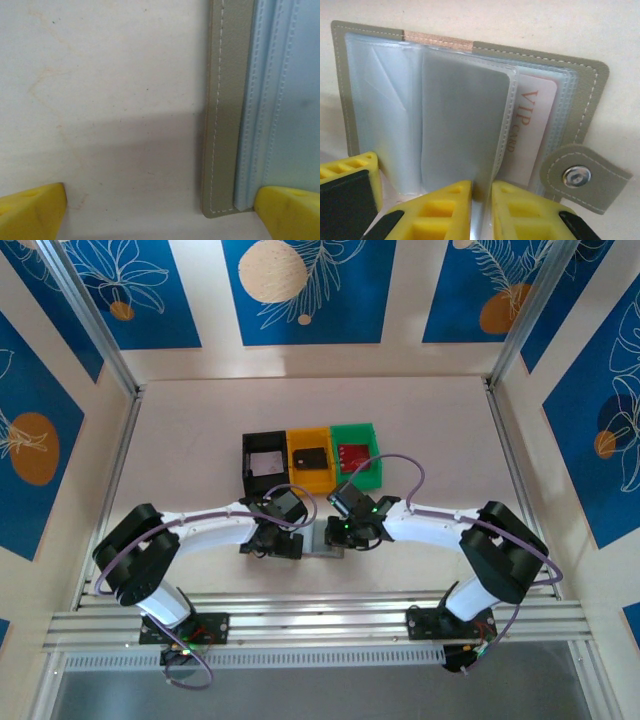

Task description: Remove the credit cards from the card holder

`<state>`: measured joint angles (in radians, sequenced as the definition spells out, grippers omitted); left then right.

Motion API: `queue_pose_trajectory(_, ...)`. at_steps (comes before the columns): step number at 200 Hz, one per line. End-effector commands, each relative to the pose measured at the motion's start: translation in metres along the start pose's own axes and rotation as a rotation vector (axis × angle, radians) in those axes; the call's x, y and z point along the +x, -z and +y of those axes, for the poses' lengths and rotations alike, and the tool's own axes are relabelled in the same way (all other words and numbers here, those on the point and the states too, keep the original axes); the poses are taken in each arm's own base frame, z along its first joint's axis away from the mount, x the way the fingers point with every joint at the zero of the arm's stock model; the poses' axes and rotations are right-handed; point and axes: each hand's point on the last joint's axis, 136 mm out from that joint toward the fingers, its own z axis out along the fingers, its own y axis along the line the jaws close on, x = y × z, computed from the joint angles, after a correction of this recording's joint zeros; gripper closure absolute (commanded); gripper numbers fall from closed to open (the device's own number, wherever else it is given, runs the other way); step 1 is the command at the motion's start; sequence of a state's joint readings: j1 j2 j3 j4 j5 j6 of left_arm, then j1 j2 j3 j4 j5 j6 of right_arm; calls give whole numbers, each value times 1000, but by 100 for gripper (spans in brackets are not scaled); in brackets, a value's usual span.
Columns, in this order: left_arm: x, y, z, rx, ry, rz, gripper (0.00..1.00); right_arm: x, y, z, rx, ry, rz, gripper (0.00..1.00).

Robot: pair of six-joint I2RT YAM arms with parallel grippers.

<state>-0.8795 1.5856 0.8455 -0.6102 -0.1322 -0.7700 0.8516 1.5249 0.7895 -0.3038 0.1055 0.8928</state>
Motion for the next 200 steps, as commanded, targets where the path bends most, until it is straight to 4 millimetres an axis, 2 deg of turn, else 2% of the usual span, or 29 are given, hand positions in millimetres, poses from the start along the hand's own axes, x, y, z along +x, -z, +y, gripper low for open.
queue_pose_trajectory(1, 25, -19, 8, -59, -34, 84, 0, -2, 13, 17, -41, 34, -15, 82)
queue_pose_trajectory(89, 15, 5, 18, -94, -28, 25, 0, 0, 15, 34, -78, 56, 0, 79)
queue_pose_trajectory(200, -4, 57, 42, -94, 43, -115, 0, -1, 14, 55, -110, 81, 15, 76)
